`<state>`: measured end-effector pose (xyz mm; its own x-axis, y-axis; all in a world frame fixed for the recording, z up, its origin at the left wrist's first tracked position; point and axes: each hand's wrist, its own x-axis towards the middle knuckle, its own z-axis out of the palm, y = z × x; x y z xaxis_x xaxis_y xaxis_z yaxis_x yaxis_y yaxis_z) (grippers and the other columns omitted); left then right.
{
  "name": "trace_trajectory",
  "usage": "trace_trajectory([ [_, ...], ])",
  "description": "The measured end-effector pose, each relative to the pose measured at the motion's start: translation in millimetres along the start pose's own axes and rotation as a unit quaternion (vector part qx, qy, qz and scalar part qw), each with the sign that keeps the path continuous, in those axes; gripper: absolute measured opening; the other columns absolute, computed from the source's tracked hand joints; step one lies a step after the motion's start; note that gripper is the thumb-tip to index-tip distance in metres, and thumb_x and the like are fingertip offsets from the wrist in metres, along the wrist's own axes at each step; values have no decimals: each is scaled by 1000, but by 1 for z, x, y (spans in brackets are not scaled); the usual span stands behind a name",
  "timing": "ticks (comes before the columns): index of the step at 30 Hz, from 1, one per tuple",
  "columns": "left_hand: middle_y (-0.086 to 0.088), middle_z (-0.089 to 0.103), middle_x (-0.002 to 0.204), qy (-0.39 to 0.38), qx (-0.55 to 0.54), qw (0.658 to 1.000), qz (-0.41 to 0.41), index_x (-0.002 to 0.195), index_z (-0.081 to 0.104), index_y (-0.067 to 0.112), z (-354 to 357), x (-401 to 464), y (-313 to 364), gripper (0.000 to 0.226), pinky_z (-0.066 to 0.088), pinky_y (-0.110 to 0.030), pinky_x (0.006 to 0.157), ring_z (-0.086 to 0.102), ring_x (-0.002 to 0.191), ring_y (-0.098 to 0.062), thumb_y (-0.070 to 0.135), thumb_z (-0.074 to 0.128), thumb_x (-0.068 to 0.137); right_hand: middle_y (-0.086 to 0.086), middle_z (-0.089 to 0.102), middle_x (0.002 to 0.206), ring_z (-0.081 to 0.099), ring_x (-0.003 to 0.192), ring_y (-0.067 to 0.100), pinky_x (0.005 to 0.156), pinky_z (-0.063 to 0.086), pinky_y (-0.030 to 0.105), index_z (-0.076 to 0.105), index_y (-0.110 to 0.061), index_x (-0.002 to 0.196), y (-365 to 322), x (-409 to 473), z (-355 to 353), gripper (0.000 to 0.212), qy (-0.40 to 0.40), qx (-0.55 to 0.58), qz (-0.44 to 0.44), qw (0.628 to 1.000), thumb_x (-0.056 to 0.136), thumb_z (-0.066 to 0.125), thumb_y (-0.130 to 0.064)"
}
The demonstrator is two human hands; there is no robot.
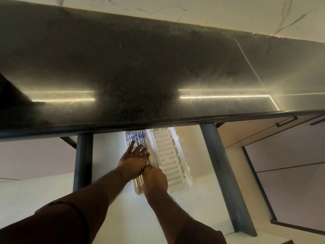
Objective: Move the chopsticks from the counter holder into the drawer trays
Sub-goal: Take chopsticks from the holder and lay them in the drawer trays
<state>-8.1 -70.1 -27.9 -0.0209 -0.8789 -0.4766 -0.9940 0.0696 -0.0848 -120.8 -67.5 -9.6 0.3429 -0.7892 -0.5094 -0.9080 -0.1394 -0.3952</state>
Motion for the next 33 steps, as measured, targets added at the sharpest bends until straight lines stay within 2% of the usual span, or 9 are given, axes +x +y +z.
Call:
trace_trajectory([
  [3, -8, 8, 163, 11, 10, 1000, 10, 152, 22, 17, 3, 1, 0, 56, -12, -55, 117, -3, 150, -30, 37, 38, 102, 10, 63, 127, 60, 116, 25, 91, 46, 23, 59, -8, 126, 0, -1, -3, 31, -16, -60, -16, 998, 100, 48, -22],
  [5, -7, 14, 162, 12, -6, 1000, 8, 150, 28, 17, -2, 0, -1, 54, -12, -54, 117, 1, 150, -29, 36, 40, 102, 9, 63, 127, 60, 116, 24, 100, 46, 32, 57, -10, 128, -1, -5, -6, 32, -3, -115, -52, 992, 99, 52, -22],
  [9, -5, 24, 160, 32, -50, 998, 3, 147, 37, 17, -5, -4, -1, 49, -12, -52, 118, 10, 149, -27, 35, 41, 101, 8, 71, 100, 69, 92, 25, 83, 54, 33, 65, -10, 109, -1, -14, -15, 20, 92, -142, -108, 980, 92, 65, -21],
  [13, -3, 36, 155, 61, -93, 994, 6, 142, 45, 16, -11, -13, -3, 45, -10, -51, 118, 20, 147, -25, 35, 41, 101, 8, 68, 109, 66, 98, 26, 87, 51, 31, 61, -11, 112, -3, -23, -32, 25, 85, -63, -56, 993, 98, 49, -28],
  [15, -2, 41, 152, 77, -125, 989, 5, 139, 49, 14, -15, -19, -3, 44, -7, -51, 119, 26, 145, -24, 35, 43, 100, 7, 71, 109, 68, 96, 26, 83, 50, 28, 63, -12, 109, -2, -27, -43, 24, 114, -25, -28, 993, 95, 52, -27],
  [19, -1, 47, 147, 119, -214, 969, -16, 137, 51, 14, -24, -37, 10, 45, 17, -49, 119, 42, 136, -26, 32, 53, 96, 6, 71, 110, 67, 99, 28, 84, 53, 33, 66, -15, 110, 5, -49, -66, 22, 145, 1, 11, 989, 90, 59, -21],
  [22, 0, 51, 144, 141, -293, 945, -24, 136, 53, 18, -31, -56, 19, 46, 38, -45, 108, 53, 127, -27, 30, 61, 92, 7, 71, 112, 67, 101, 30, 83, 54, 33, 67, -16, 112, 14, -69, -81, 24, 158, 13, 12, 987, 89, 61, -18],
  [27, 2, 44, 150, 180, -355, 917, -35, 136, 52, 23, -60, -98, 33, 46, 40, -46, 106, 47, 133, -25, 33, 61, 92, 4, 69, 121, 66, 105, 28, 88, 54, 34, 66, -20, 119, 13, -105, -102, 30, 186, 10, -13, 982, 90, 64, -25],
  [33, 1, 37, 154, 231, -371, 897, -67, 139, 49, 23, -97, -177, 59, 47, 41, -45, 107, 44, 136, -27, 34, 58, 94, 3, 69, 118, 65, 105, 24, 89, 52, 33, 66, -18, 120, 0, -174, -127, 32, 245, 25, -76, 966, 90, 66, -30],
])
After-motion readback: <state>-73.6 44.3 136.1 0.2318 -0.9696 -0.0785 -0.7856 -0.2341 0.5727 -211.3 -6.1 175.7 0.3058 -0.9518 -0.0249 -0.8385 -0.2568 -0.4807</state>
